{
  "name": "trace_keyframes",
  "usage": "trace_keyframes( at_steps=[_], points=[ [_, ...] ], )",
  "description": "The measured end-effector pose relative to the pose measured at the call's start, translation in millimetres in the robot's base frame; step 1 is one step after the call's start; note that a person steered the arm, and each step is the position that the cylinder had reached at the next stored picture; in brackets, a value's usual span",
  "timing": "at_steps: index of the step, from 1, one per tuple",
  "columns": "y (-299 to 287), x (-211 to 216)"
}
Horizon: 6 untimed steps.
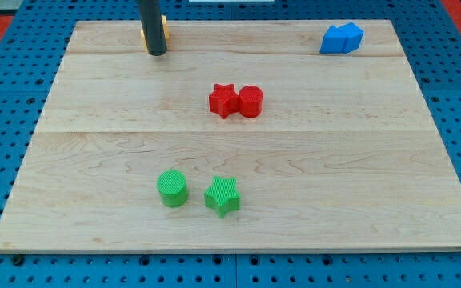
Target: Move your arm bit a down
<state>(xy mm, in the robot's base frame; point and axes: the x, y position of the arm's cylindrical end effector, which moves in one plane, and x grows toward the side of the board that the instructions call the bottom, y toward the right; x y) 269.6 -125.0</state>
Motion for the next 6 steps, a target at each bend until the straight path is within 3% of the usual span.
trace_keyframes(
  at_steps=[2,3,6],
  points=[
    [-1.8,12.4],
    [-15.9,49.8],
    [-52.0,91.7]
  ],
)
